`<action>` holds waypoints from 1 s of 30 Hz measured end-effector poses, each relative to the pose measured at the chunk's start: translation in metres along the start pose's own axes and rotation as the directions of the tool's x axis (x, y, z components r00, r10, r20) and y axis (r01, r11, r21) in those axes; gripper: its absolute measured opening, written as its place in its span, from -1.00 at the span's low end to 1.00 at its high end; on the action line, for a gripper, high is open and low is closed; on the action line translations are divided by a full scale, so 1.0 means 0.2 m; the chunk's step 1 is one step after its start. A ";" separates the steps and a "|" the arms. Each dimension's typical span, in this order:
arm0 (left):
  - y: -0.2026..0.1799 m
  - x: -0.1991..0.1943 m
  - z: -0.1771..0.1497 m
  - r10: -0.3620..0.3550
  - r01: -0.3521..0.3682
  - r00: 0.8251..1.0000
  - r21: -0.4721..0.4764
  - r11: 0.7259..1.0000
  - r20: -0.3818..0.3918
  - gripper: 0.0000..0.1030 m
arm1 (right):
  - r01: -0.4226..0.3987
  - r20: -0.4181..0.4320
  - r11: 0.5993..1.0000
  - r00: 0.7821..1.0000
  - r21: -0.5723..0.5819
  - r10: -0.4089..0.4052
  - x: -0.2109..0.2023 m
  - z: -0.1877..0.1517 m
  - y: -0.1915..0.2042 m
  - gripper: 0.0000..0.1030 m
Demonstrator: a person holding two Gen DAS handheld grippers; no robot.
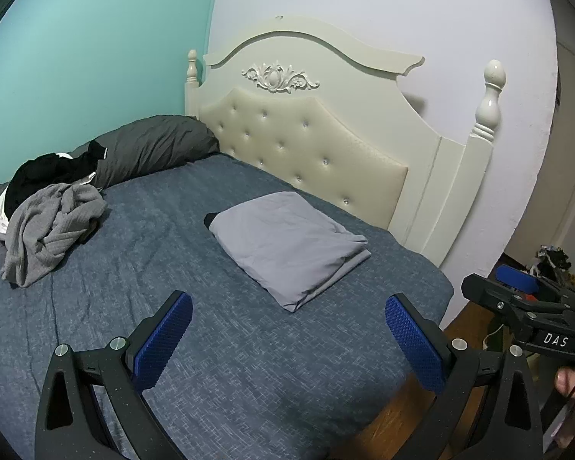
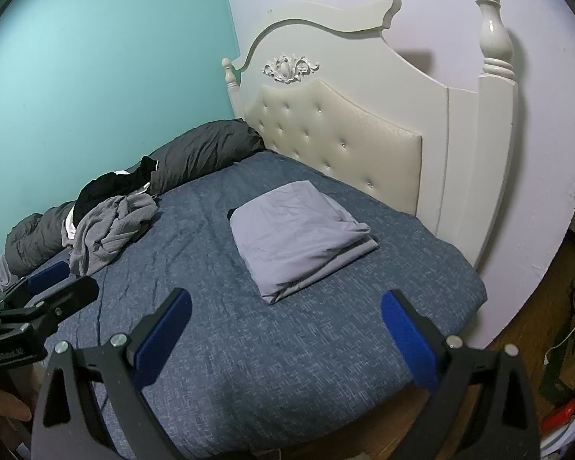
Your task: Fold clothes
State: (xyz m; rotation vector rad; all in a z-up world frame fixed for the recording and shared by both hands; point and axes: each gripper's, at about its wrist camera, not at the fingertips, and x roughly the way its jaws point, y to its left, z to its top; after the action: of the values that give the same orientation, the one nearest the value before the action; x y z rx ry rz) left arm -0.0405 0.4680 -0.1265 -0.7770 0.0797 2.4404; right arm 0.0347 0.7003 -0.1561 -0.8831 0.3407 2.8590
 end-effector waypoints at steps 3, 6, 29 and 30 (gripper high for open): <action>0.00 0.00 0.00 0.018 -0.018 1.000 0.010 1.000 0.002 0.99 | -0.001 -0.004 1.000 1.000 -0.002 0.001 0.01 0.00 0.00 0.94; 0.00 0.00 0.00 0.024 -0.024 1.000 0.013 1.000 0.010 0.99 | -0.001 -0.007 1.000 1.000 -0.001 0.001 0.02 0.00 0.00 0.94; 0.00 0.02 0.00 0.025 -0.025 1.000 0.007 1.000 0.002 0.99 | -0.003 -0.016 1.000 1.000 0.009 0.003 0.04 -0.02 -0.01 0.94; 0.00 0.02 -0.01 0.027 -0.027 1.000 0.011 1.000 0.005 0.99 | -0.002 -0.016 1.000 1.000 0.009 0.003 0.04 -0.02 -0.01 0.94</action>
State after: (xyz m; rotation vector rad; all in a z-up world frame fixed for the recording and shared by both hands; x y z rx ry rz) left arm -0.0432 0.4694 -0.1297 -0.7699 0.1023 2.4654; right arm 0.0303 0.7019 -0.1643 -0.9050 0.3565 2.8518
